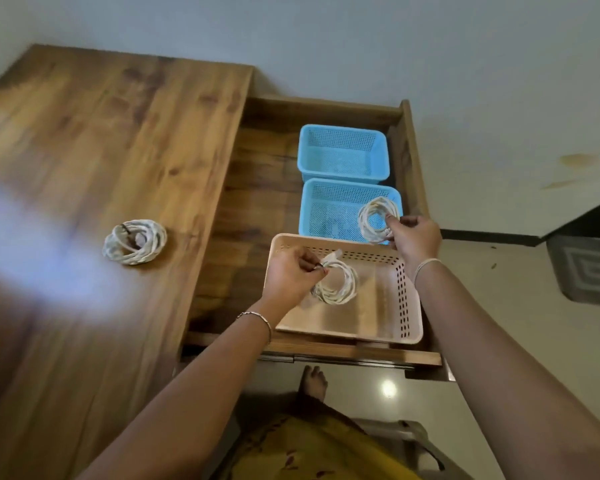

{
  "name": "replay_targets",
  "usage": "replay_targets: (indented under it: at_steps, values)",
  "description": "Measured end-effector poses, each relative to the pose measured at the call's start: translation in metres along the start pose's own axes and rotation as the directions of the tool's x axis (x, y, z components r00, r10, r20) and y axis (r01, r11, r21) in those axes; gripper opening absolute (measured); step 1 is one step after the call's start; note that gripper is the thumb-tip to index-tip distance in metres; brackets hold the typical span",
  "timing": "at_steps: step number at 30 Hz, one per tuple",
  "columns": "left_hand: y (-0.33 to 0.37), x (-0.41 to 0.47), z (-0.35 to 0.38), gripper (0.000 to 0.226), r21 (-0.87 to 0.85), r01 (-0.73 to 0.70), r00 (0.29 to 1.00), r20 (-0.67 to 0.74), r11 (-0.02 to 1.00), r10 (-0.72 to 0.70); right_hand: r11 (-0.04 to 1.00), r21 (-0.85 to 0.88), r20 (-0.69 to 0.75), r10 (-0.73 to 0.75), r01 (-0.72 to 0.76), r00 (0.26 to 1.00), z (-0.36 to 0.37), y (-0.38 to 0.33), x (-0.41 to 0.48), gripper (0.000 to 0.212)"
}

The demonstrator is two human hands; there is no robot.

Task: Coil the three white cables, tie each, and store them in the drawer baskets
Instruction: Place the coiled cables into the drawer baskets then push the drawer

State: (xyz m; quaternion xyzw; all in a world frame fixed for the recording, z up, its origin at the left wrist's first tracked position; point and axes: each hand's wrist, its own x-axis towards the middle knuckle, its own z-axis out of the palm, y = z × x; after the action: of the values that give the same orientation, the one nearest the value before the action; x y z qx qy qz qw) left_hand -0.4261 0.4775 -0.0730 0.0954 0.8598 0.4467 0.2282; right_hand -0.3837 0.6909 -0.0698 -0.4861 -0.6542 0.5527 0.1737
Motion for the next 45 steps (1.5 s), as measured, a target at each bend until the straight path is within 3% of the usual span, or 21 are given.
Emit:
replay_targets:
  at_steps: [6,12,21,30,34,40,45]
  values:
    - [-0.014,0.008,0.030,0.020,0.080,-0.013,0.994,0.109,0.997,0.004,0.972,-0.221,0.041,-0.077,0.084,0.996,0.019,0.002,0.029,0.029]
    - [-0.023,0.013,0.041,0.019,0.105,0.015,0.990,0.135,0.994,-0.029,0.910,-0.402,0.215,-0.015,0.102,0.977,0.038,0.003,0.054,0.023]
    - [-0.025,0.014,0.044,0.025,0.115,0.046,0.975,0.212,0.992,-0.069,0.752,-0.627,0.352,0.042,0.202,0.935,0.049,-0.005,0.063,0.031]
    - [-0.020,0.009,0.039,0.023,0.113,-0.015,0.976,0.217,0.993,-0.010,0.705,-0.670,0.334,0.006,0.233,0.942,0.045,-0.013,0.053,0.044]
    - [-0.018,0.004,0.028,0.026,0.104,-0.019,0.983,0.184,0.994,-0.001,0.716,-0.648,0.288,-0.086,0.260,0.954,0.040,-0.020,0.039,0.027]
    - [-0.015,-0.004,0.007,0.013,0.082,-0.029,0.994,0.110,0.996,0.020,0.747,-0.592,0.262,-0.177,0.303,0.949,0.043,-0.031,0.017,0.033]
    - [-0.013,-0.020,-0.023,0.015,0.038,-0.058,0.998,-0.012,0.998,0.058,0.753,-0.532,0.308,-0.253,0.387,0.917,0.060,-0.040,-0.016,0.025]
